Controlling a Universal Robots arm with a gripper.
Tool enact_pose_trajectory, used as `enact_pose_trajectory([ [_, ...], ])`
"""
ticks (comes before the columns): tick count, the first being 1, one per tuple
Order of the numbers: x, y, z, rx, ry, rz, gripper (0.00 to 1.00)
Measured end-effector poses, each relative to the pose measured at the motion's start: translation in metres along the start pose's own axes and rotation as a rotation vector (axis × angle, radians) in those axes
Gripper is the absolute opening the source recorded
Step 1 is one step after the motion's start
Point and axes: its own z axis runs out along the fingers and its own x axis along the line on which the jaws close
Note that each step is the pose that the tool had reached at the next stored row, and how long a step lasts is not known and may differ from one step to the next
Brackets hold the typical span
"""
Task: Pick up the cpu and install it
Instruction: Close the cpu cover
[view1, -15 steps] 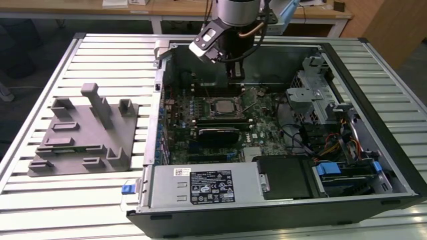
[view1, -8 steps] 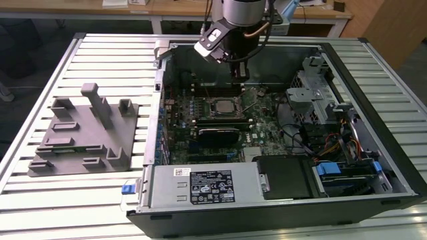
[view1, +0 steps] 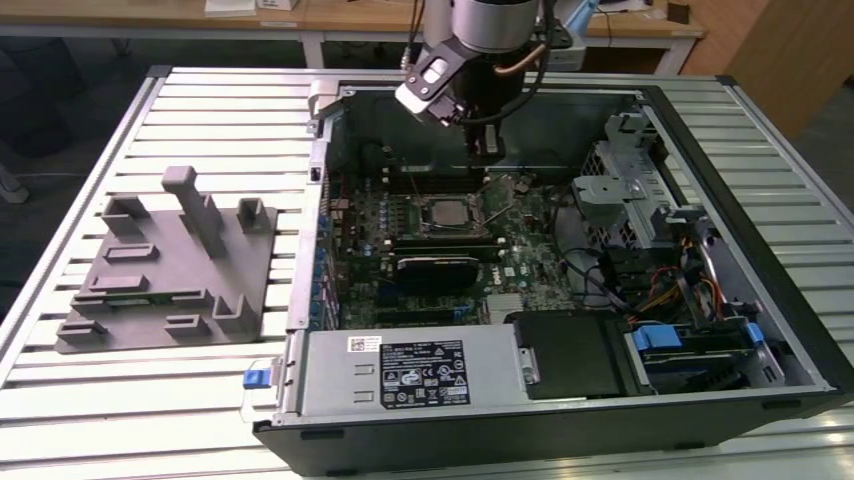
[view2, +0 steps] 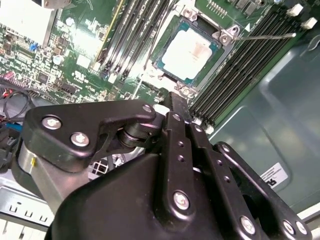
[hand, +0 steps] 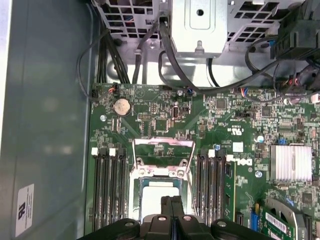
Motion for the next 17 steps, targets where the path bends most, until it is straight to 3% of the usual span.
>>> enact_pose_trajectory([
  [12,0.0001,0.0144,0.0011,0.0000,0.0000,-0.001,0.11],
  [17,0.0001,0.0172,0.0018,0.0000,0.0011,-0.024,0.11],
])
